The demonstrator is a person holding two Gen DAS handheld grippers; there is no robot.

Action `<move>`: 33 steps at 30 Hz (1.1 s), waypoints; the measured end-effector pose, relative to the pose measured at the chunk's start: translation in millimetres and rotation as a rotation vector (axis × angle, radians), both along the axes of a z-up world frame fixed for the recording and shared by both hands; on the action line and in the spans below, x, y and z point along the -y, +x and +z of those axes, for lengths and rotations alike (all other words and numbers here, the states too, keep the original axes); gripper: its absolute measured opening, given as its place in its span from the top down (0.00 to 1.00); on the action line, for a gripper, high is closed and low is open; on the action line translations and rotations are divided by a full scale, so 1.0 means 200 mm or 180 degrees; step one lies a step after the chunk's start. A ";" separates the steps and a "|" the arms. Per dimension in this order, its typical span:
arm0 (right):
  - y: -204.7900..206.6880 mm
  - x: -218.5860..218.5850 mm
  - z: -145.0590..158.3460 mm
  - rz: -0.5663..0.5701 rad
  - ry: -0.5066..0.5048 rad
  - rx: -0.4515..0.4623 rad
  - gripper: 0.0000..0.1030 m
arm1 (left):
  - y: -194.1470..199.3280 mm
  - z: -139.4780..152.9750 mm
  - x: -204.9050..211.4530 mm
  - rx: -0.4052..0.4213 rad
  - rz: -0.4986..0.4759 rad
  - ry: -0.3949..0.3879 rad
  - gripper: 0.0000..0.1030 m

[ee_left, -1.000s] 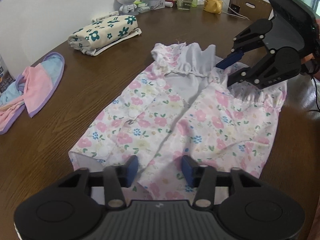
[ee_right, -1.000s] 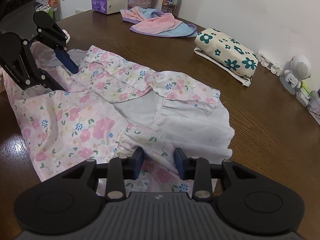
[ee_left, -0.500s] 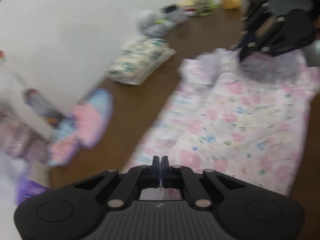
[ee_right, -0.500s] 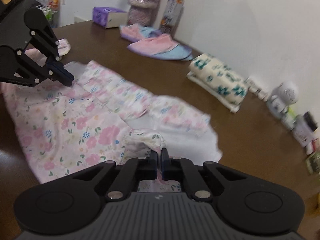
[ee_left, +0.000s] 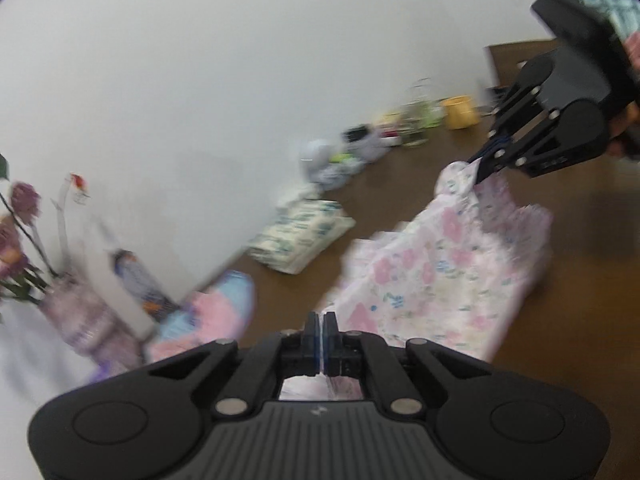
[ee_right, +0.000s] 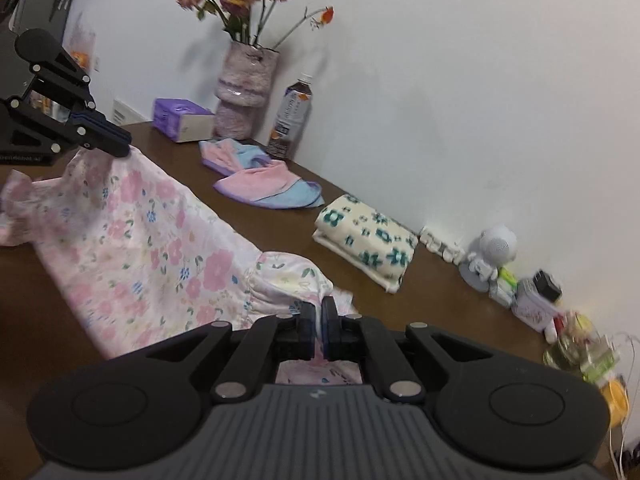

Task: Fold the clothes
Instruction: 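Grasp the garment hem with the right gripper while the left gripper grasps the ruffled edge, then stretch the garment flat between both grippers and release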

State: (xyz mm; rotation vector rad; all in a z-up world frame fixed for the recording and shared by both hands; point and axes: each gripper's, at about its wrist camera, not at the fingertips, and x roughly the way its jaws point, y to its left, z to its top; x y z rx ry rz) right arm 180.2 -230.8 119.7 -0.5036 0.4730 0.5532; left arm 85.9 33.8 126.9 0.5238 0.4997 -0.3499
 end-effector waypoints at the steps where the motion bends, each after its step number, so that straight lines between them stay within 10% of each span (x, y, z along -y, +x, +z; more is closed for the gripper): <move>1: -0.07 0.04 0.01 0.0023 0.0023 0.0005 0.98 | -0.05 -0.02 0.00 -0.0107 -0.0035 -0.0091 1.00; 14: -0.60 0.20 -0.37 0.0104 0.0225 -0.0954 0.97 | -0.47 -0.34 -0.02 -0.1044 -0.0052 -0.0831 0.95; 20: -0.67 0.24 -0.35 0.0024 0.0427 -0.1093 0.59 | -0.53 -0.26 -0.18 -0.0906 0.0034 -0.1363 0.59; 23: -0.66 0.32 -0.22 0.0019 0.0939 -0.1119 0.55 | -0.49 -0.19 -0.25 -0.0737 0.0231 -0.1564 0.56; 33: -0.43 0.12 -0.37 -0.0320 0.1001 -0.1273 0.55 | -0.22 -0.42 -0.16 -0.1025 0.0454 -0.1193 0.54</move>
